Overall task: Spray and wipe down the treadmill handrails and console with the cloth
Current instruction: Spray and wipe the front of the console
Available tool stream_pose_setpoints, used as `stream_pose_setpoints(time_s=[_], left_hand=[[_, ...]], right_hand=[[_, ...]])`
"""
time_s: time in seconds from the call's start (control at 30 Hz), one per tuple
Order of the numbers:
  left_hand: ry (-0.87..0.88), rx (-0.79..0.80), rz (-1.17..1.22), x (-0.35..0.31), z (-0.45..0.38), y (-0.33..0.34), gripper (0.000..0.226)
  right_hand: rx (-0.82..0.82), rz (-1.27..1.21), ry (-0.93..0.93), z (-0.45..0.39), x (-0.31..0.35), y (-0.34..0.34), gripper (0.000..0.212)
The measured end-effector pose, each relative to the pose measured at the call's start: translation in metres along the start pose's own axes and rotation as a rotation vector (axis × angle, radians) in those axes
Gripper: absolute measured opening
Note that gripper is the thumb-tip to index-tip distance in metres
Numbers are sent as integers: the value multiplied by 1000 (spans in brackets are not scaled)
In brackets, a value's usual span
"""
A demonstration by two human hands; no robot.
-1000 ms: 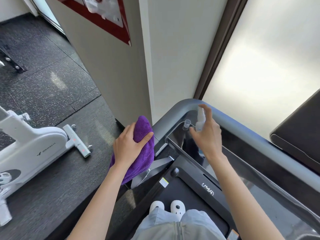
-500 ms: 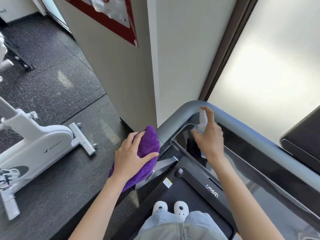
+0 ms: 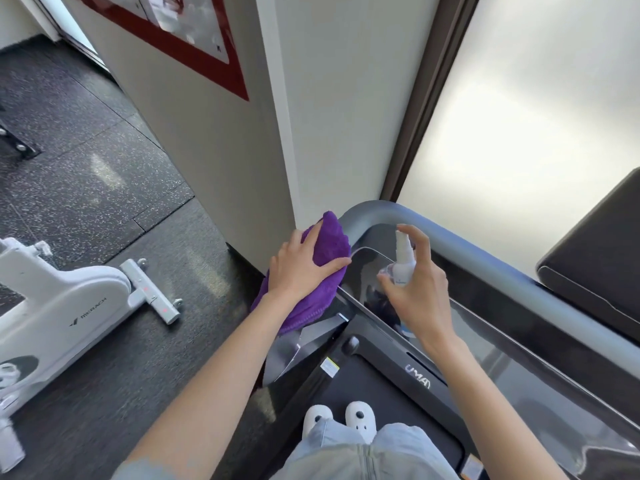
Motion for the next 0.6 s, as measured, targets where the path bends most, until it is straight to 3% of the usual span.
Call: stream_pose_setpoints(time_s=[0.23, 0.37, 0.6], left_hand=[[-51, -115, -121, 34, 83, -6, 100], [-37, -166, -176, 5, 42, -2, 90], [14, -67, -137, -39, -30, 11, 91]], right_hand=[[-23, -43, 3, -6, -2, 0, 76], [-46, -42, 30, -5, -9, -9, 74], [-44, -22, 23, -9, -7, -18, 76]])
Point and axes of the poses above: each hand's wrist, its own z-axis away from the middle knuckle, its own y-axis out of the palm, x = y × z, the point moved 3 cm from there along -z, towards the middle knuckle, and after that the axes turned 3 degrees about y, right-handed, at the moved point
